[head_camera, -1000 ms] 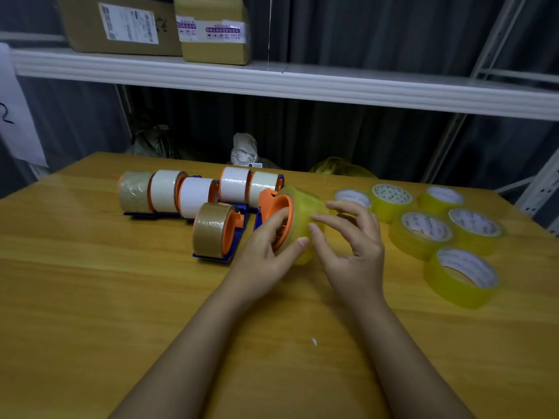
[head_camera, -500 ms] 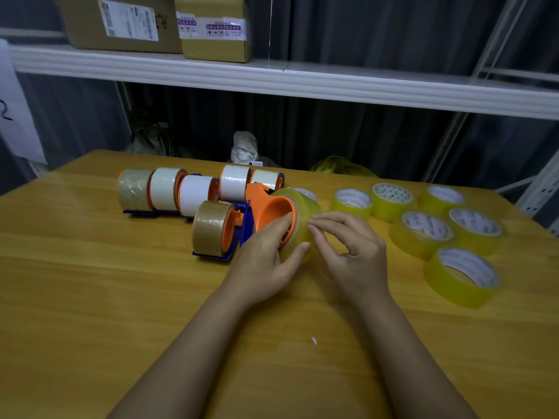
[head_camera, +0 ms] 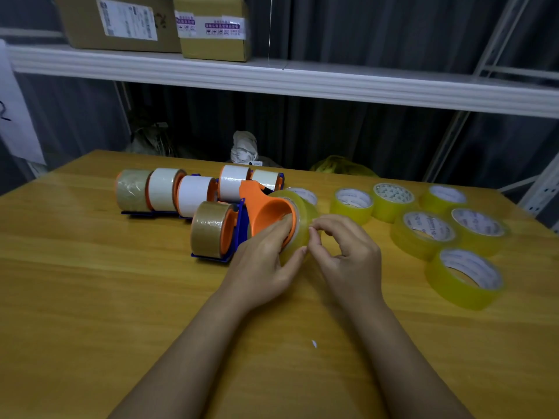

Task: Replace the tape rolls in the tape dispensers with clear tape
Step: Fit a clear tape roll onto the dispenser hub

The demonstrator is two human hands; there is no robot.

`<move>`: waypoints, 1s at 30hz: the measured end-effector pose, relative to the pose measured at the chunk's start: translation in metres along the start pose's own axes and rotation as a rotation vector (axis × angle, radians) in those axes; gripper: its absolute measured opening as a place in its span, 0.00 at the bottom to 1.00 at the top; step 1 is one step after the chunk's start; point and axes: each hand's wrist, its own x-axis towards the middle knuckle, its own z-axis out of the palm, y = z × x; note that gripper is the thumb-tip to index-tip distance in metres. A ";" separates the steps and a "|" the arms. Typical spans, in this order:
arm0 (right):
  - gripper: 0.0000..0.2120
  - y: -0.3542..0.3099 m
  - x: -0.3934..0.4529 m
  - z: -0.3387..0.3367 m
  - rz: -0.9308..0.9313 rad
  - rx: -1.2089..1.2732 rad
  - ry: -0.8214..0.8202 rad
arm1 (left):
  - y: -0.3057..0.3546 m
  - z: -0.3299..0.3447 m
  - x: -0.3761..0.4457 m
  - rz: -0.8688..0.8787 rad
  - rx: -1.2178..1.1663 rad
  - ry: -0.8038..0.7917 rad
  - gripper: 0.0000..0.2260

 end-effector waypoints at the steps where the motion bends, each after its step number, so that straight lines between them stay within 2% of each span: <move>1: 0.07 0.000 0.000 0.001 0.012 0.014 0.007 | 0.000 0.000 0.000 -0.005 -0.001 0.003 0.18; 9: 0.04 0.004 0.001 -0.003 0.062 0.084 -0.022 | 0.002 -0.001 0.000 -0.026 -0.030 0.000 0.15; 17: 0.05 0.005 -0.001 0.002 0.167 0.124 0.007 | -0.001 0.002 -0.001 -0.016 0.029 -0.036 0.21; 21: 0.05 0.003 -0.001 -0.001 0.140 0.180 -0.018 | -0.001 0.000 0.000 -0.031 -0.010 -0.029 0.19; 30: 0.04 0.004 -0.002 0.002 0.185 0.118 0.015 | 0.000 0.001 -0.002 -0.020 0.043 -0.039 0.21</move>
